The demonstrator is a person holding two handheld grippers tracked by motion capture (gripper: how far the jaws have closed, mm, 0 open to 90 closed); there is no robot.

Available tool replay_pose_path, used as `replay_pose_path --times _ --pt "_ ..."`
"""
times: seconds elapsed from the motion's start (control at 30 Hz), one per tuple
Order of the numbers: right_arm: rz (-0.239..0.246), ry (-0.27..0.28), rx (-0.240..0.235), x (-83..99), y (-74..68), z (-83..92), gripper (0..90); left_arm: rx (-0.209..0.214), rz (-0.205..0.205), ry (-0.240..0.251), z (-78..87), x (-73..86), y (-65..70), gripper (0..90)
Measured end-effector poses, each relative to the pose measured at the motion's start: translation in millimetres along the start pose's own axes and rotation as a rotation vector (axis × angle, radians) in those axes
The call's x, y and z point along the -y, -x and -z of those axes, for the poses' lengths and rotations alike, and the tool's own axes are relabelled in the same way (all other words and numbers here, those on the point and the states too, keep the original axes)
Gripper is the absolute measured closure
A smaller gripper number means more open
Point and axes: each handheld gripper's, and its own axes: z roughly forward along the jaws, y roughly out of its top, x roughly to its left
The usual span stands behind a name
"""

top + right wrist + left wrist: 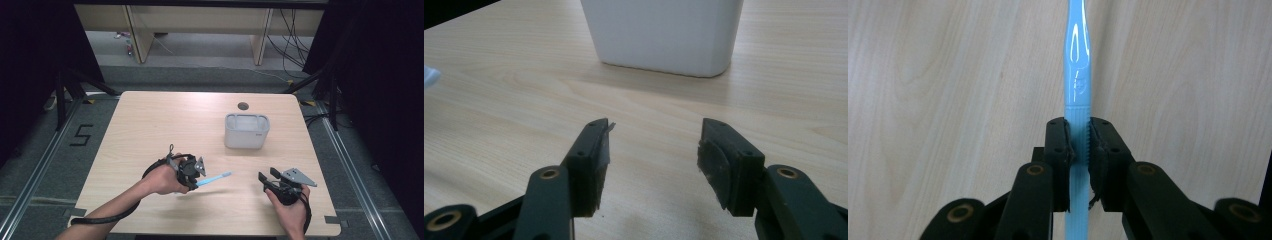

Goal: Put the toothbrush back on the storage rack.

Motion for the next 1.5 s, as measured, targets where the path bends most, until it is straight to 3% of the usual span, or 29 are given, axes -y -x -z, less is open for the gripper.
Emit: replay_pose_path --times 0.13,0.17,0.27,0.37,0.4,0.67,0.7,0.83,0.87,0.9,1.03,1.1,1.13,1.5 --pt "0.005 0.006 0.010 0.2 1.1 0.6 46.7 -0.014 -0.005 0.027 4.5 0.0 -1.4 78.7" --pt "-0.041 -0.010 0.005 0.4 -1.6 1.6 46.6 -0.016 0.009 0.035 5.2 0.5 -1.4 78.6" --pt "-0.014 0.019 -0.008 0.9 2.1 -1.3 46.7 -0.025 0.019 0.057 7.6 1.9 -3.0 78.6" --pt "-0.021 0.003 -0.001 0.4 0.4 0.5 46.5 -0.032 0.051 0.101 11.4 4.5 -4.0 78.6" --pt "-0.004 0.007 0.000 0.2 1.5 0.1 46.3 -0.036 0.057 0.109 12.5 5.3 -4.4 78.6" --pt "-0.007 0.003 -0.009 0.4 -0.3 -1.9 45.7 -0.066 0.093 0.188 16.1 9.7 -6.7 78.7" --pt "-0.025 -0.011 -0.006 0.2 -1.9 -0.8 45.7 -0.069 0.132 0.242 15.2 10.0 -5.5 78.6" --pt "-0.025 -0.021 0.000 0.0 -2.2 0.4 45.5 -0.082 0.118 0.245 17.8 10.7 -6.6 78.7" --pt "-0.026 -0.014 -0.003 0.2 -2.1 -0.2 45.5 -0.091 0.116 0.261 17.7 10.9 -6.4 78.7" --pt "0.005 -0.003 -0.001 0.0 0.4 -0.6 45.4 -0.092 0.126 0.273 17.3 10.8 -5.8 78.6" --pt "-0.008 0.002 -0.013 0.3 -0.4 -1.5 45.3 -0.098 0.138 0.305 17.2 11.7 -5.5 78.6" --pt "-0.001 0.005 -0.012 0.6 -0.1 -1.7 45.2 -0.106 0.120 0.316 17.7 12.7 -6.2 78.6" --pt "-0.004 0.002 -0.010 0.4 -0.4 -1.4 45.2 -0.113 0.143 0.342 16.1 12.7 -4.4 78.6" --pt "-0.003 0.003 -0.019 0.7 -0.2 -2.1 45.0 -0.123 0.185 0.434 11.4 17.6 -2.9 78.6"
